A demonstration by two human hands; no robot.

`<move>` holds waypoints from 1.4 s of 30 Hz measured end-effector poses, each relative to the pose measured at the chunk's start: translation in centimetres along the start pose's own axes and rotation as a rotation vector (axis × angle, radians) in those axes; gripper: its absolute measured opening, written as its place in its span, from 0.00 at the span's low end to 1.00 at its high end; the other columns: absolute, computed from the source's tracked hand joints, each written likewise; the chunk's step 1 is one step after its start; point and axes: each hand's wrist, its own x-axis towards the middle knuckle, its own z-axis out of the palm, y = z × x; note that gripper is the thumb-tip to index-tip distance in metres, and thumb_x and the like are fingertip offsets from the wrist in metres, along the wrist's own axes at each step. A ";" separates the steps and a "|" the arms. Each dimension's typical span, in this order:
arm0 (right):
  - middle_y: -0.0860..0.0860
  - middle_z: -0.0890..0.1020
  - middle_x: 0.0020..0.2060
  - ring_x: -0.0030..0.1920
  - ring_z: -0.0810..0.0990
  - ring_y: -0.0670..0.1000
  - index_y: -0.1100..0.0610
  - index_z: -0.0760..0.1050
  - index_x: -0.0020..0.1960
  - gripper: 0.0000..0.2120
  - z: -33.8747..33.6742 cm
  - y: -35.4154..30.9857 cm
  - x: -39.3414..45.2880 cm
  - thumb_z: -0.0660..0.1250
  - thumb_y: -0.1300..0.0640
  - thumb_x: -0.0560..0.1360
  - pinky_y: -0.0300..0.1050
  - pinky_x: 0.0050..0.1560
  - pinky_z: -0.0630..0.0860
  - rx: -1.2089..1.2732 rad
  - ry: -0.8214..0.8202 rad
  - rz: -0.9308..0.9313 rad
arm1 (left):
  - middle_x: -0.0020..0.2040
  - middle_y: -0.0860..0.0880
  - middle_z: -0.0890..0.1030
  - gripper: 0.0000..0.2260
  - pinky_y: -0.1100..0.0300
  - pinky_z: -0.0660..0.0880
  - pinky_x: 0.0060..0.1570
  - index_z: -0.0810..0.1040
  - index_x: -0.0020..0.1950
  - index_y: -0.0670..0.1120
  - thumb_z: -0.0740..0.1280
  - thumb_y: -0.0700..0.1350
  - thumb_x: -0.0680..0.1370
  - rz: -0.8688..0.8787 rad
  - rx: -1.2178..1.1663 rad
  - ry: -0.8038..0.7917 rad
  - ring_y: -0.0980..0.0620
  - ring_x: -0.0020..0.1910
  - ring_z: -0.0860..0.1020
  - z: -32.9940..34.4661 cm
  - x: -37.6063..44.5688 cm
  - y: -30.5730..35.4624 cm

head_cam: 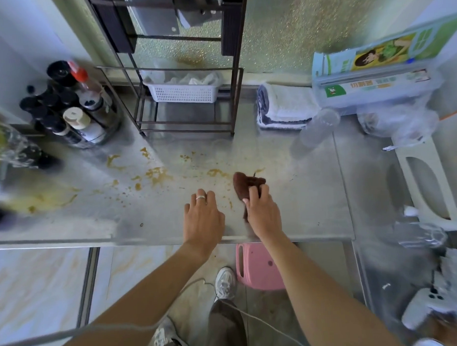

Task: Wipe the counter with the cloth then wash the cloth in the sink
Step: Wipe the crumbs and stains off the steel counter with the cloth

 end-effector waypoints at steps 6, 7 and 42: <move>0.61 0.72 0.55 0.42 0.79 0.62 0.59 0.67 0.60 0.13 0.4 1.8 4.8 0.62 0.51 0.82 0.58 0.37 0.81 0.000 0.041 0.100 | 0.60 0.42 0.76 0.16 0.51 0.75 0.52 0.74 0.61 0.42 0.62 0.46 0.75 -0.044 0.033 -0.031 0.43 0.56 0.75 0.2 0.4 -4.9; 0.62 0.71 0.55 0.42 0.79 0.63 0.59 0.67 0.60 0.13 0.3 2.1 5.6 0.62 0.51 0.82 0.59 0.38 0.81 -0.004 0.046 0.110 | 0.58 0.42 0.76 0.16 0.50 0.75 0.51 0.75 0.60 0.42 0.62 0.46 0.74 -0.058 0.023 -0.016 0.43 0.55 0.75 0.4 -0.1 -6.0; 0.61 0.74 0.58 0.44 0.77 0.59 0.58 0.71 0.57 0.11 1.5 -7.0 6.0 0.62 0.51 0.80 0.50 0.38 0.75 0.042 0.139 0.206 | 0.71 0.28 0.66 0.51 0.31 0.52 0.74 0.67 0.71 0.28 0.49 0.73 0.73 0.073 0.192 -0.231 0.29 0.72 0.64 7.3 -3.6 -11.9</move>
